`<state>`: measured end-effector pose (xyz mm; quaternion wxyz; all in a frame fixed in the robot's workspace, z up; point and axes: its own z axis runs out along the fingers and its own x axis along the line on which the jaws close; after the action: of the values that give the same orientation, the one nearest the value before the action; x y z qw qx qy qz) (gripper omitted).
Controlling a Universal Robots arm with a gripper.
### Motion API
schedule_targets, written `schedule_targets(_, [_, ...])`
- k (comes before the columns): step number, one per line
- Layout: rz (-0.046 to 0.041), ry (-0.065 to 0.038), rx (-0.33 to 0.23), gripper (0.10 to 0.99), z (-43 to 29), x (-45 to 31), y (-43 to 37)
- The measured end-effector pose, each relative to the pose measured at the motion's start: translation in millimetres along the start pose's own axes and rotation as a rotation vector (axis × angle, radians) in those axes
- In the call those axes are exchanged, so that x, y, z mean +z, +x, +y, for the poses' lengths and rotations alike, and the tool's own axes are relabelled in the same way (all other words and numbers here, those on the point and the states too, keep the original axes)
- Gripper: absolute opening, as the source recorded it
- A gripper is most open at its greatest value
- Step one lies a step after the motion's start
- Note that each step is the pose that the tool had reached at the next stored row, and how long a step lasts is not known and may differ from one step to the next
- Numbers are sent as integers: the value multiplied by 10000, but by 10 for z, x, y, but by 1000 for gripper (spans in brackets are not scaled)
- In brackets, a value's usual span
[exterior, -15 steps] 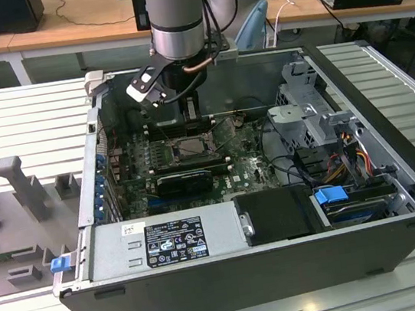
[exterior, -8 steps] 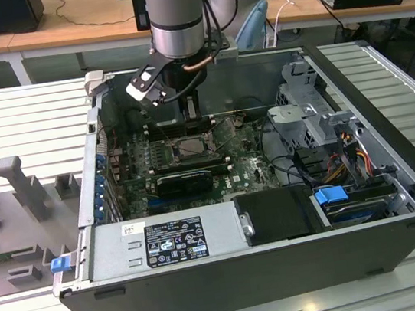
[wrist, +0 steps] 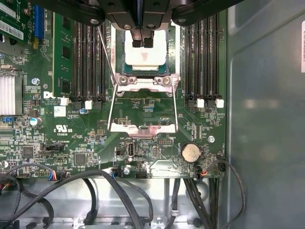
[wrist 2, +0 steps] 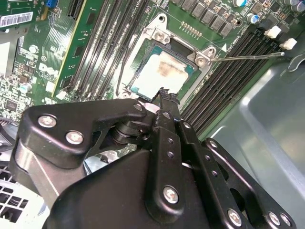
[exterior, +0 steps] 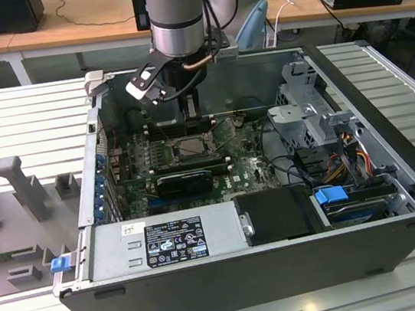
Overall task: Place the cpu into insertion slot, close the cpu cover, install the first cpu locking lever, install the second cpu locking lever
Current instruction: 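Close the cpu cover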
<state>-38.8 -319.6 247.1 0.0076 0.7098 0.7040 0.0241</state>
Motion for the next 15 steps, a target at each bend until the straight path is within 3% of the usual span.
schedule_targets(15, [-1, 0, 0, 106, 4, -81, 2])
